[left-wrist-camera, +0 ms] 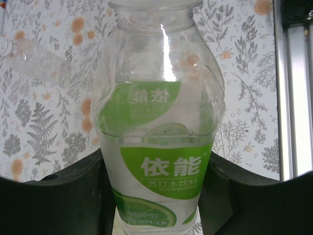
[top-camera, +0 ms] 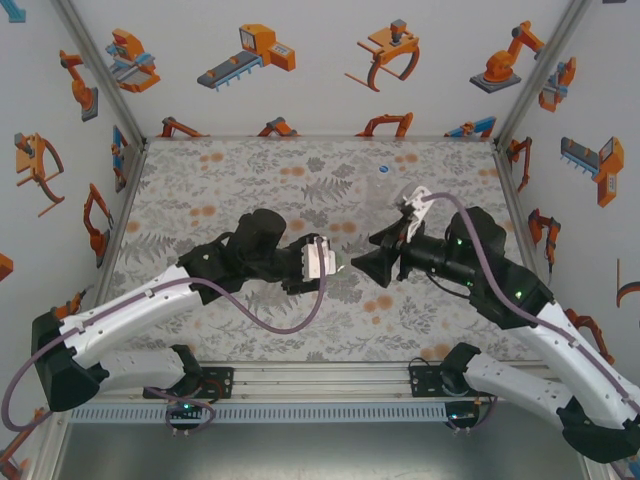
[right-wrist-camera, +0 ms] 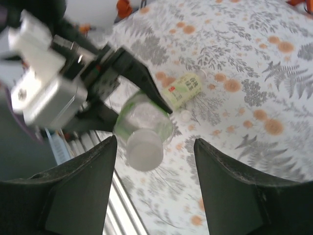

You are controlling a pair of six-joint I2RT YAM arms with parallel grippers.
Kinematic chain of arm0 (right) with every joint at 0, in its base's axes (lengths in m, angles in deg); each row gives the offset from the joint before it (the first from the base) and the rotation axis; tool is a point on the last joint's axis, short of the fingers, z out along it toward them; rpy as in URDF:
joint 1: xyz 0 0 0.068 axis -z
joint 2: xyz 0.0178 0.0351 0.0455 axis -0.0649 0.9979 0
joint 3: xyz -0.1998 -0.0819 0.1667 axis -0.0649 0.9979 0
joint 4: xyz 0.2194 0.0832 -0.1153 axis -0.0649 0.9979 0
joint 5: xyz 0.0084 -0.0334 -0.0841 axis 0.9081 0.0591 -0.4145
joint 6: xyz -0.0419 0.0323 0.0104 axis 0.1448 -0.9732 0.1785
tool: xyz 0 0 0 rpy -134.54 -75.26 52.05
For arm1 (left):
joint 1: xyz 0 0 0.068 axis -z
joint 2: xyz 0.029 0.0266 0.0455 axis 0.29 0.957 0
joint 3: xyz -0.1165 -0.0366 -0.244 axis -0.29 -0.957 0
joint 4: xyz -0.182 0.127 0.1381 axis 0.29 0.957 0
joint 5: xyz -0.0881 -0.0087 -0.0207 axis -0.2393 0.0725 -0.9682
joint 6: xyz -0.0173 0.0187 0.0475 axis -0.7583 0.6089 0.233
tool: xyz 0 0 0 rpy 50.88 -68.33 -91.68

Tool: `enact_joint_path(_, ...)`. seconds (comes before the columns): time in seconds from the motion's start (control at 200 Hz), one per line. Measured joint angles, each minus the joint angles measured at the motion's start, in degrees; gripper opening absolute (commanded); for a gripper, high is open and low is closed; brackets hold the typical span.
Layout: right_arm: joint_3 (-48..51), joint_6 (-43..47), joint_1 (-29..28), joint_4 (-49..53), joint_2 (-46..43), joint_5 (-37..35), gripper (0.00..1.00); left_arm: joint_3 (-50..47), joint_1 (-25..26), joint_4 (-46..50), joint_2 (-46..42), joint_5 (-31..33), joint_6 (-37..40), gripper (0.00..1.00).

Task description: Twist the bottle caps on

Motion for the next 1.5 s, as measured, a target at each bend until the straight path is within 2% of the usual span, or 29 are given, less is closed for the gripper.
enact_joint_path(0.135,-0.72,14.29,0.00,4.42,0.39,7.61,0.58,0.39,0.04,1.36,-0.17,-1.75,0.11,0.00)
enact_joint_path(0.245,-0.72,20.98,0.00,6.23,0.48,11.89,0.54,0.39,0.07,2.21,-0.20,-2.40,0.11,0.00)
enact_joint_path(0.391,-0.72,24.76,0.00,6.75,0.98,14.23,0.50,0.46,0.07,2.67,-0.20,-2.84,0.11,0.00)
enact_joint_path(0.651,-0.72,26.05,0.00,6.03,1.25,14.80,0.48,0.55,0.07,3.02,-0.20,-3.04,0.13,0.00)
enact_joint_path(0.866,-0.70,26.10,0.00,5.53,1.90,14.78,0.46,1.20,0.07,3.56,-0.20,-3.06,0.13,0.00)
enact_joint_path(1.036,-0.55,26.05,0.00,4.50,2.08,14.73,0.38,1.25,0.07,3.76,-0.20,-3.28,0.13,0.00)
enact_joint_path(1.247,0.44,24.00,0.00,3.06,1.90,14.16,0.17,1.25,0.07,4.24,-0.20,-3.21,0.11,0.00)
enact_joint_path(1.377,2.01,16.70,-0.09,0.61,1.44,10.86,0.04,1.25,0.04,4.28,-0.17,-2.08,-0.28,0.00)
enact_joint_path(1.497,3.96,2.43,-0.48,-2.08,1.07,3.74,0.00,1.22,-0.02,3.85,0.20,0.07,-0.94,0.00)
